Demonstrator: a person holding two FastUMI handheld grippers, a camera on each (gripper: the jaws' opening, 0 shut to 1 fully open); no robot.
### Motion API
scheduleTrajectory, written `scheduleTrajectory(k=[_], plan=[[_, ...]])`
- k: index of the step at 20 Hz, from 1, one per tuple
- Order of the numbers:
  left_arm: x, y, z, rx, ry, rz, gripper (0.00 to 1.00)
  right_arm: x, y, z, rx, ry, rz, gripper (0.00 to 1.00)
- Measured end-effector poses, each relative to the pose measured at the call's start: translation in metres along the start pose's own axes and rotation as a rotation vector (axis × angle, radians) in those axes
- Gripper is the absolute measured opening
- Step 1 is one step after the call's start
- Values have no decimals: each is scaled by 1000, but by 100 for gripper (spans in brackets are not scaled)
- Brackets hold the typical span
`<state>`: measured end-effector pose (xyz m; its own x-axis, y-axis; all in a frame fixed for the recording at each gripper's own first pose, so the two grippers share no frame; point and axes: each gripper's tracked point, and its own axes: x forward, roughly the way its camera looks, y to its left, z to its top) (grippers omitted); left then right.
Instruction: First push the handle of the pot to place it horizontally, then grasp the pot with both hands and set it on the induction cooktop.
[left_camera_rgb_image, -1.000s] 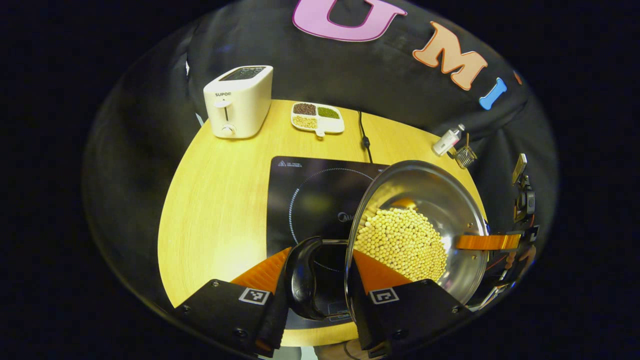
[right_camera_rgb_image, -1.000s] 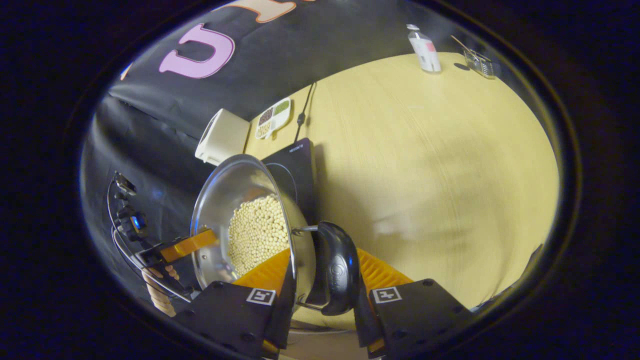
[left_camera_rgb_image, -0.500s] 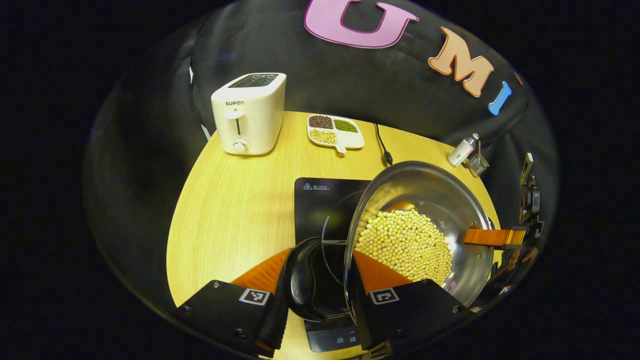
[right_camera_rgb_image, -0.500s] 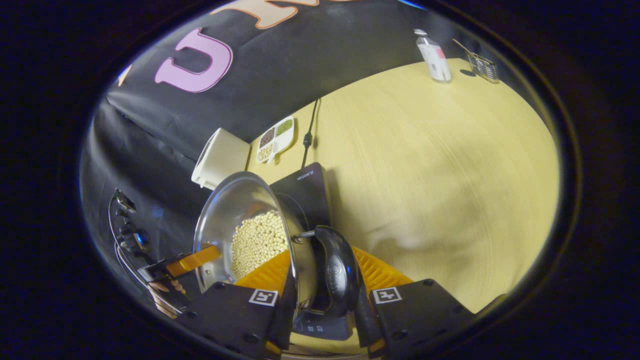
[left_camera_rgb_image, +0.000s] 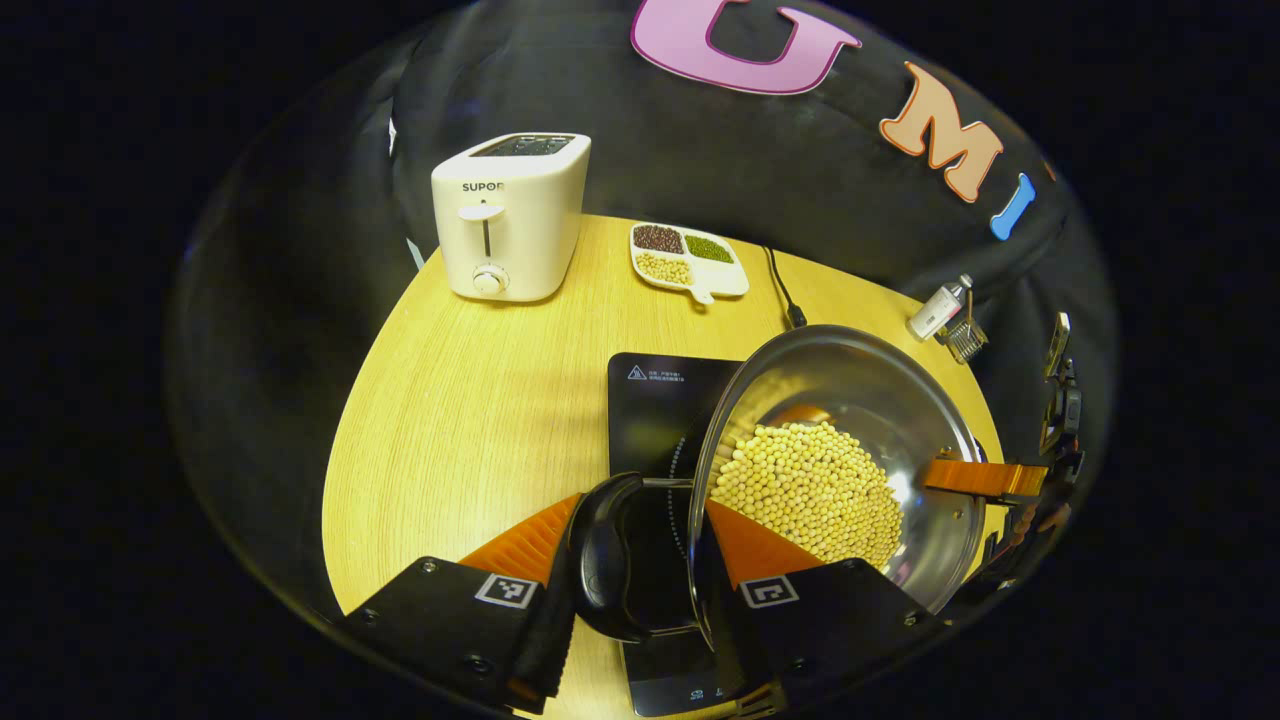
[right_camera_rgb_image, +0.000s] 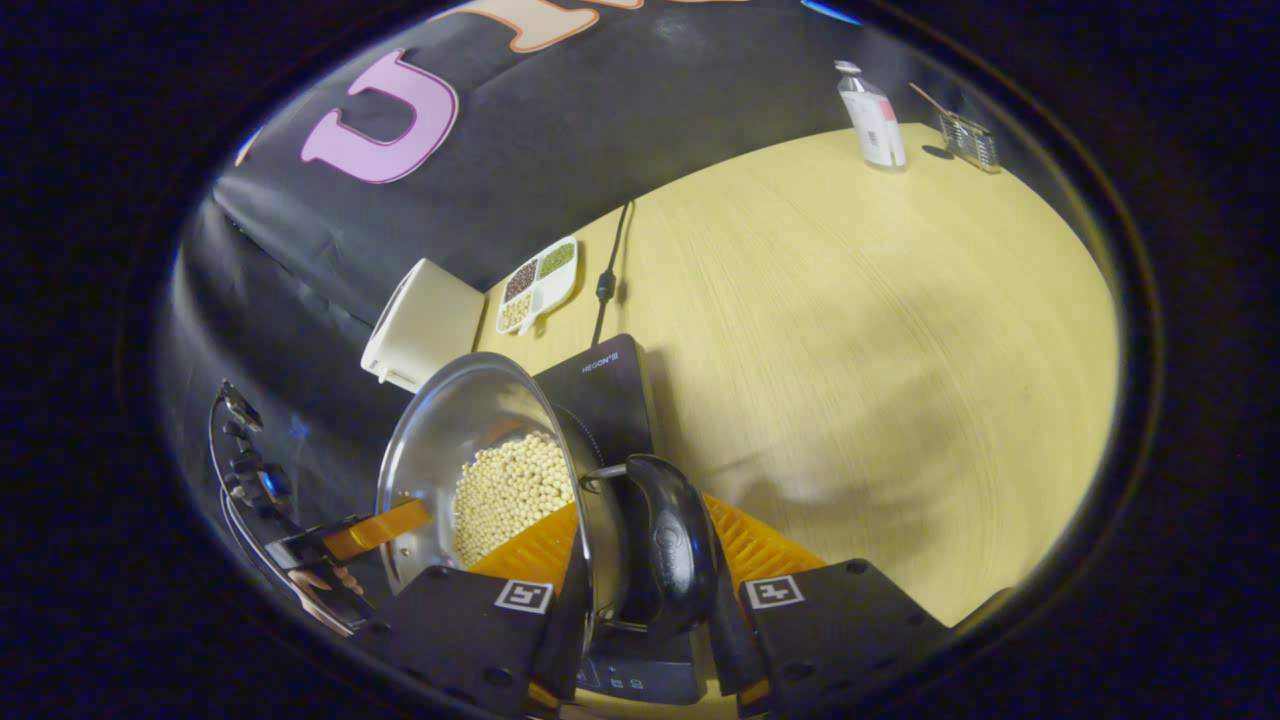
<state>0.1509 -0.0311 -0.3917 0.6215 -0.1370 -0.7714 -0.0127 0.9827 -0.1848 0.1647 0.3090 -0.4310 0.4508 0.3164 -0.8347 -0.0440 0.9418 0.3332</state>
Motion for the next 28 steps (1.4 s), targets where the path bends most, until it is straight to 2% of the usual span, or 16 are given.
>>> scheduleTrajectory(k=[1,5,7,8,14,15,16,17,18,19,20,21,22,23,24,28], plan=[[1,-2,1,8,-9,0,61,1,1,2,5,-3,1,49],[1,-1,0,10,-12,-3,59,3,2,4,10,-5,13,55],[2,-1,0,5,-15,-5,62,4,2,5,10,-7,18,49],[1,-1,1,3,-17,-6,64,3,2,4,11,-5,20,55],[3,2,1,-15,-28,11,64,0,3,2,16,14,26,49],[2,7,0,-25,-34,37,66,-4,1,0,13,24,24,53],[0,11,1,-37,-44,61,76,-7,0,4,10,8,22,51],[-7,15,0,-51,-57,84,82,-14,-3,13,6,-26,12,67],[-11,14,2,-70,-77,80,100,-18,-10,27,3,-72,-10,84],[-18,11,3,-95,-103,78,100,-33,-13,31,0,-117,-28,100],[-25,9,2,-112,-126,75,98,-46,-18,39,2,-160,-41,93],[-33,8,2,-124,-151,79,99,-61,-21,45,4,-204,-52,100],[-42,8,5,-131,-177,85,99,-75,-25,52,6,-242,-61,100],[-51,8,5,-133,-196,100,98,-90,-30,56,13,-275,-70,93],[-60,9,6,-130,-211,119,98,-103,-33,59,20,-299,-77,100],[-93,1,14,-94,-276,177,98,-153,-49,70,13,-388,-121,100]])
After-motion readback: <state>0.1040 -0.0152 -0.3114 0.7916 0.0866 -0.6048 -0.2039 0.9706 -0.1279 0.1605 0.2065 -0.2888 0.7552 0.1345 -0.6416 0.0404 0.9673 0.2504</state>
